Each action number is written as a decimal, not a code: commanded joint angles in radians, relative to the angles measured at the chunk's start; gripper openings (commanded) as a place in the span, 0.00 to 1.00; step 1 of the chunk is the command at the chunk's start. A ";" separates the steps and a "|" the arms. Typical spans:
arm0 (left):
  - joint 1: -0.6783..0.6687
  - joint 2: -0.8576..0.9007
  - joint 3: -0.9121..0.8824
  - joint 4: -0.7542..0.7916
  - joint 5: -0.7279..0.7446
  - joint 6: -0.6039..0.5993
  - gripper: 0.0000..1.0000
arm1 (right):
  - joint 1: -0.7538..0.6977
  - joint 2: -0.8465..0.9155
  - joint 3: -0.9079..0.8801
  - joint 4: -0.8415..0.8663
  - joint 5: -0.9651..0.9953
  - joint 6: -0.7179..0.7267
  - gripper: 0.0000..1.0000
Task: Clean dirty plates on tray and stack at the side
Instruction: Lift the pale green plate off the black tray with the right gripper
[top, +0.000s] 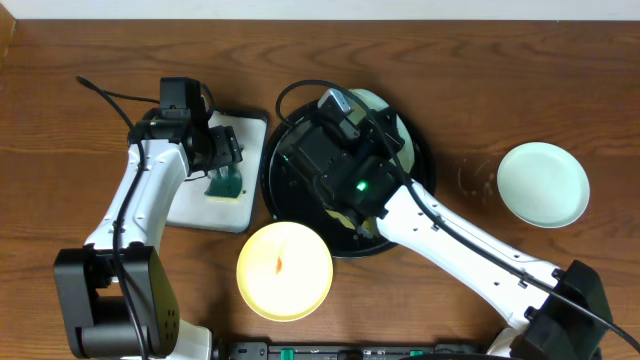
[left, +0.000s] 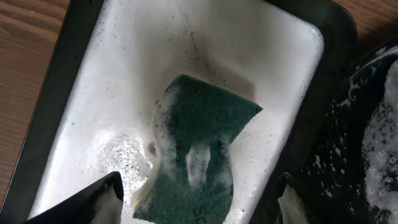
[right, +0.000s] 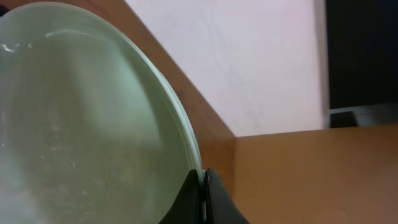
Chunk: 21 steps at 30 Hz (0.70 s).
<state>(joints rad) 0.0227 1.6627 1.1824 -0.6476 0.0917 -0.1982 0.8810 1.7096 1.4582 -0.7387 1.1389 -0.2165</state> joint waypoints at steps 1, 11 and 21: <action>0.005 0.002 -0.014 -0.003 0.002 0.002 0.80 | -0.022 -0.031 0.012 -0.011 -0.052 0.086 0.01; 0.005 0.002 -0.014 -0.003 0.002 0.002 0.80 | -0.038 -0.031 0.012 -0.049 -0.052 0.111 0.01; 0.005 0.002 -0.014 -0.003 0.002 0.002 0.80 | -0.045 -0.031 0.012 -0.069 -0.141 0.160 0.01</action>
<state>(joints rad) 0.0227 1.6627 1.1824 -0.6476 0.0917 -0.1982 0.8471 1.7096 1.4582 -0.8047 1.0473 -0.1005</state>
